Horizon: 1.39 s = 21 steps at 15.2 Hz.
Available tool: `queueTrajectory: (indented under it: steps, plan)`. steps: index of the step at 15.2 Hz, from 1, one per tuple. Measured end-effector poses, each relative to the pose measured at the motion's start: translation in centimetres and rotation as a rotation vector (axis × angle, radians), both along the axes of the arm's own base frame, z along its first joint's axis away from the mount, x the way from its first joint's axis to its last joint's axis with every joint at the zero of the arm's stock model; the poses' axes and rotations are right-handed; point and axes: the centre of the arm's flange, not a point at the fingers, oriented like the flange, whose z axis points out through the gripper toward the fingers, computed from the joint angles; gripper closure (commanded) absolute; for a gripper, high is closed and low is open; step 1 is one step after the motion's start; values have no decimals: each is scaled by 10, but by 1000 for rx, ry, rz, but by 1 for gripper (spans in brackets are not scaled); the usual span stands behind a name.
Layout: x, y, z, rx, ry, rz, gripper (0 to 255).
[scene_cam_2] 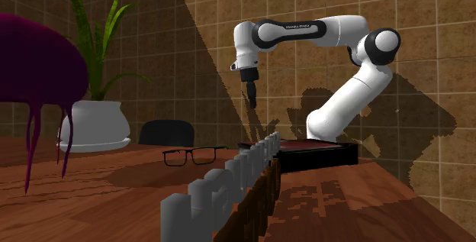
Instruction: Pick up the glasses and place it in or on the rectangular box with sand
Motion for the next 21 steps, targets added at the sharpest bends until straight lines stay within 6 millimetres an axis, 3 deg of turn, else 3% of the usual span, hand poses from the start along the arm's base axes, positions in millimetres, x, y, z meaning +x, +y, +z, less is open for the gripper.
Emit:
queueTrajectory:
  steps: [2,4,21]
  plan:
    - [1,5,-2,1,0,-1,0]
    - [7,25,-5,6,-2,-5,0]
    - [52,230,-40,55,-16,-51,0]
